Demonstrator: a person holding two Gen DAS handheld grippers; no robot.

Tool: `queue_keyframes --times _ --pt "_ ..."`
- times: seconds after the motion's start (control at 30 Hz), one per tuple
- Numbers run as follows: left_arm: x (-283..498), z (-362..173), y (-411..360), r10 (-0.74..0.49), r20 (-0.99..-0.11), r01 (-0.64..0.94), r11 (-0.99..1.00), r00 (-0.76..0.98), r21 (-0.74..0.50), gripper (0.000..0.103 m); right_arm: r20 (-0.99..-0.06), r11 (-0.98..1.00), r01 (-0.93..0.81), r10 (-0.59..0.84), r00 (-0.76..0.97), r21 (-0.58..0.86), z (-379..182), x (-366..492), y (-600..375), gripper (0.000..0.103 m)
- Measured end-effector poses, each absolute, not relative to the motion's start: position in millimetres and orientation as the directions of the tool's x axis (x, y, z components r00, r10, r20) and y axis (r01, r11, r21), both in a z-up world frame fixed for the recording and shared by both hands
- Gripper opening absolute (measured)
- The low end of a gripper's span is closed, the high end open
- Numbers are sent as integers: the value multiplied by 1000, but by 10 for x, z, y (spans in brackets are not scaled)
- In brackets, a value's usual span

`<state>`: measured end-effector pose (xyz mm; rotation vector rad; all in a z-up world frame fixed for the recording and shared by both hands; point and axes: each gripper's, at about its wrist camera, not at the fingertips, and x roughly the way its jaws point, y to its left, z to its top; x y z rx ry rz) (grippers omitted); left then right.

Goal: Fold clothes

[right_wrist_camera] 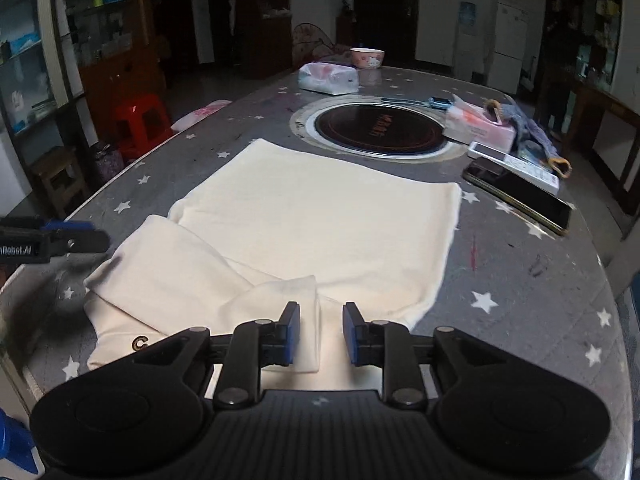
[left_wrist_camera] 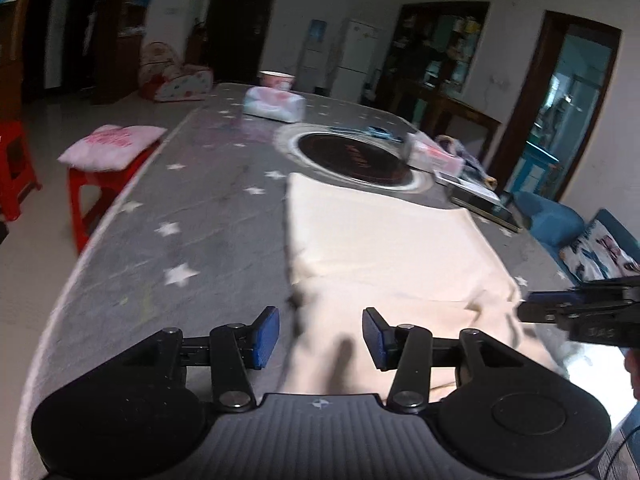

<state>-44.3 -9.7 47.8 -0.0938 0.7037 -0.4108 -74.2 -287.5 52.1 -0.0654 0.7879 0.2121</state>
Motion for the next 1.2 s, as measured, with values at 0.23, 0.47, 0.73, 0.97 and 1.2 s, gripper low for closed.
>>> queue_keyframes --times 0.23,0.47,0.73,0.97,1.2 --pt "-271 352 -397 -377 -640 363 918 670 -160 48 -752 969 -231 219 622 91 312 -580 -2858 24" --pt "-207 236 -405 -333 -664 333 933 669 -133 48 -723 969 -245 199 662 42 418 -723 -2883 4" --pt "-225 283 -405 -332 -666 342 932 669 -121 48 -740 981 -188 95 665 -42 453 -778 -2917 12" --pt "-287 360 -448 -329 -669 357 929 667 -100 50 -749 958 -286 188 635 -2 369 -538 -2751 23" --pt "-417 403 -418 -315 -674 376 925 669 -60 58 -758 949 -315 197 622 -11 348 -601 -2712 27"
